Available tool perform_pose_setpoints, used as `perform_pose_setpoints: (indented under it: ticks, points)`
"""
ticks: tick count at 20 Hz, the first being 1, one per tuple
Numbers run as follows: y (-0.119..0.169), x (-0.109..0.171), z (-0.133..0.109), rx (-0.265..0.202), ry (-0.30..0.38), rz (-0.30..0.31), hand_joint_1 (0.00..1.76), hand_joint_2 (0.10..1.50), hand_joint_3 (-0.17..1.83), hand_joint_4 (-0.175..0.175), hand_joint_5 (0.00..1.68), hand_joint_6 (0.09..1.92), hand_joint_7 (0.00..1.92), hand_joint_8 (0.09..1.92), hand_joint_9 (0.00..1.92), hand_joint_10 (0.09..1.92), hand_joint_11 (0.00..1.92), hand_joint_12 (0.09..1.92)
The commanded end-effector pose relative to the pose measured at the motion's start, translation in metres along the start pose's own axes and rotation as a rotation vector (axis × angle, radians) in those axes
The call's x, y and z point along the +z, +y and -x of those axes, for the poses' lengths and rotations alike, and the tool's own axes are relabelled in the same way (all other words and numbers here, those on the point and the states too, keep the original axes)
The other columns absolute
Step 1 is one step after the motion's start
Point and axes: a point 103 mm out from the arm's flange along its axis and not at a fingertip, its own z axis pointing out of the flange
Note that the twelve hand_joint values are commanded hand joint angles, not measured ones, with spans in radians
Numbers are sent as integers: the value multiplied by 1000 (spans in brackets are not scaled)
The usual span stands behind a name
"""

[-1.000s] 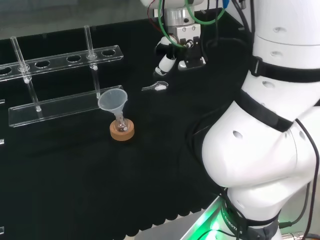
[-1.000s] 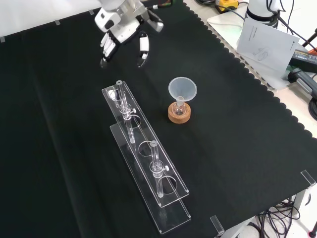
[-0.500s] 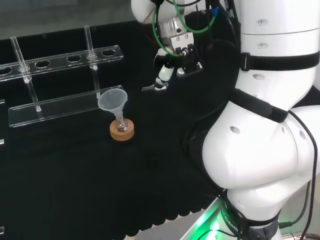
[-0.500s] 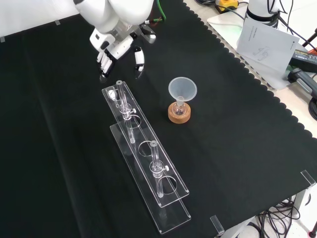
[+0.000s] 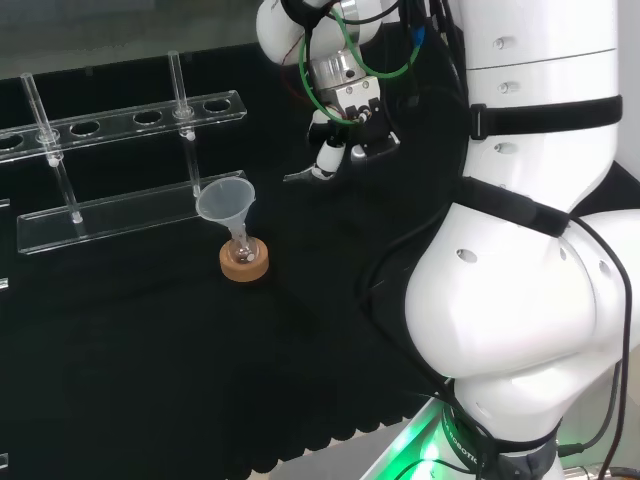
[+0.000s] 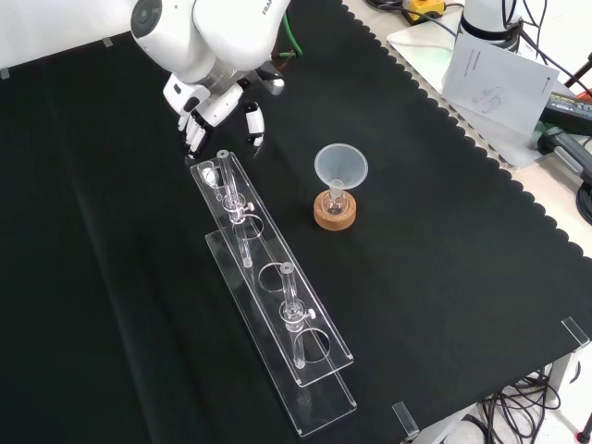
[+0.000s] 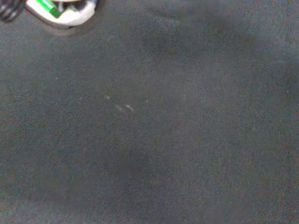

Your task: Pick up the weighing funnel.

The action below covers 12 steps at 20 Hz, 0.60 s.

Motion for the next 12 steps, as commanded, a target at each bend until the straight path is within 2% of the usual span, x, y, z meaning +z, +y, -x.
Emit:
perform_pose_setpoints:
  ticks: [1,12]
  points:
    - [10,-4,6,7,-16,24,833,611,536,-29,612,87,390,674,614,579,390,1366]
    - [30,2,9,1,-93,42,855,612,528,-14,676,106,431,677,641,571,409,1355]
